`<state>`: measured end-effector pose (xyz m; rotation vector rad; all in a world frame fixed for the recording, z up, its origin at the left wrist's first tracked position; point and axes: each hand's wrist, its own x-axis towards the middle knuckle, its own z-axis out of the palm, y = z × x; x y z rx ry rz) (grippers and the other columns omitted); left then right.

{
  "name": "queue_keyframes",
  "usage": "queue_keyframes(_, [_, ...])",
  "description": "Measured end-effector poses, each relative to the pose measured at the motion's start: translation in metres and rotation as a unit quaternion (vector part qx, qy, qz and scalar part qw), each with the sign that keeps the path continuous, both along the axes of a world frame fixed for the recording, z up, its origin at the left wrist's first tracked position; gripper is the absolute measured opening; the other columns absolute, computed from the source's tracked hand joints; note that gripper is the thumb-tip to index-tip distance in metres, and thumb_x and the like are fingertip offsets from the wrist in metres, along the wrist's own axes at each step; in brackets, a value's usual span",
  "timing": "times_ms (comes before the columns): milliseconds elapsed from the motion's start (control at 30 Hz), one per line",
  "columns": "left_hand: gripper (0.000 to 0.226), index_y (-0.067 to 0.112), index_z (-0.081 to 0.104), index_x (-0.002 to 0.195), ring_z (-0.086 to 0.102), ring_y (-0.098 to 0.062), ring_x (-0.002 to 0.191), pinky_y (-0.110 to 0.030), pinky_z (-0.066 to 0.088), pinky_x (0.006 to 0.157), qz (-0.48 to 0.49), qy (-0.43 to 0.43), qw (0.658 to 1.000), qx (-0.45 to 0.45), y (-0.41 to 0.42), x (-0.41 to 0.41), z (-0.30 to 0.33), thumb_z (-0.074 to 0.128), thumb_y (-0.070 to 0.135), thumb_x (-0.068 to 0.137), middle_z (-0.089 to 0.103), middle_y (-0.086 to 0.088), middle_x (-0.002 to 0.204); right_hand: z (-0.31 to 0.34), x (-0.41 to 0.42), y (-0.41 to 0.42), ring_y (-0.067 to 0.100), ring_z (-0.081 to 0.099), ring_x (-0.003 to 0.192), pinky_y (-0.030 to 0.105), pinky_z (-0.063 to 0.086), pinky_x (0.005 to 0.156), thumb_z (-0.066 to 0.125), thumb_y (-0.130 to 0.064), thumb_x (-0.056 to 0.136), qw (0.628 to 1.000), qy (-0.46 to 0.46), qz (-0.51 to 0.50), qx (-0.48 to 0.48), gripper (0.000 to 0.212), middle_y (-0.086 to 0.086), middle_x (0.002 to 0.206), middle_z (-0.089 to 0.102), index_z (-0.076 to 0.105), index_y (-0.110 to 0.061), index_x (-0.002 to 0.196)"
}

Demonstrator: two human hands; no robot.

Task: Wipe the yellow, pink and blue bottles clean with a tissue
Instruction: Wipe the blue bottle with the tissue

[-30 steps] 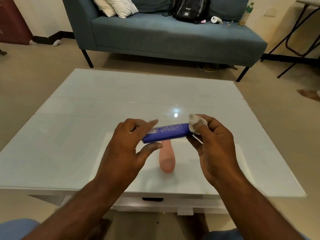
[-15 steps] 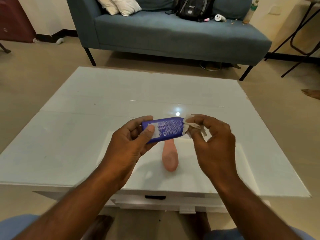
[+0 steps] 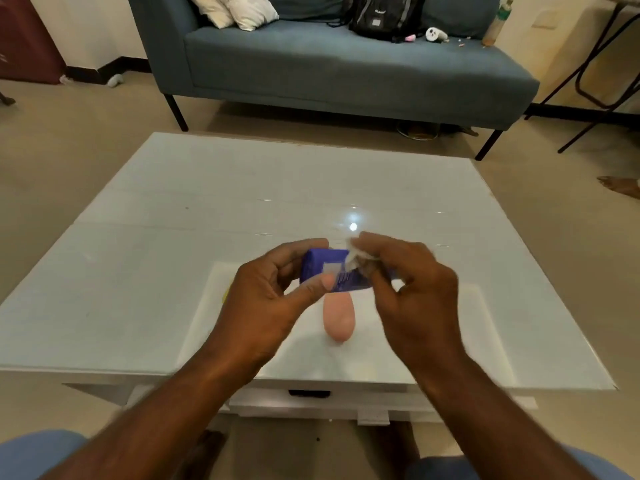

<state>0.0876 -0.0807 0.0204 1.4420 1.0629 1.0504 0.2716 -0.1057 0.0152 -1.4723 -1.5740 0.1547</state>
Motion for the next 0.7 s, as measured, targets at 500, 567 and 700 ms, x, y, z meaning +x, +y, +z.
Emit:
queue_keyframes(500, [0.040,0.025,0.065,0.125,0.063,-0.001,0.113,-0.008,0.049,0.086,0.035,0.095,0.984,0.144,-0.001,0.003,-0.004,0.074,0.017,0.087,0.069,0.016,0.119,0.002,-0.018,-0.007,0.011,0.068,0.109,0.029,0.058,0.096,0.071,-0.012,0.096,0.998,-0.026,0.051,0.025,0.024,-0.001,0.117,0.075,0.075,-0.012,0.119])
queue_keyframes(567, [0.040,0.027,0.063,0.125,0.062,0.000,0.114,-0.006,0.049,0.085,0.046,0.097,0.983,0.149,0.001,0.000,-0.002,0.073,0.020,0.087,0.067,0.018,0.120,0.002,-0.011,-0.003,0.009,0.068,0.110,0.030,0.059,0.097,0.072,-0.008,0.095,0.999,0.004,0.048,0.014,0.026,-0.004,0.118,0.075,0.075,-0.015,0.120])
queue_keyframes(700, [0.040,0.029,0.061,0.126,0.062,-0.001,0.114,-0.009,0.052,0.082,0.063,0.057,0.987,0.134,0.002,-0.004,0.004,0.068,0.029,0.086,0.067,0.018,0.119,0.003,0.016,0.010,0.005,0.069,0.097,0.029,0.062,0.089,0.071,-0.006,0.095,0.995,0.041,-0.061,-0.061,0.025,-0.010,0.108,0.073,0.076,-0.022,0.113])
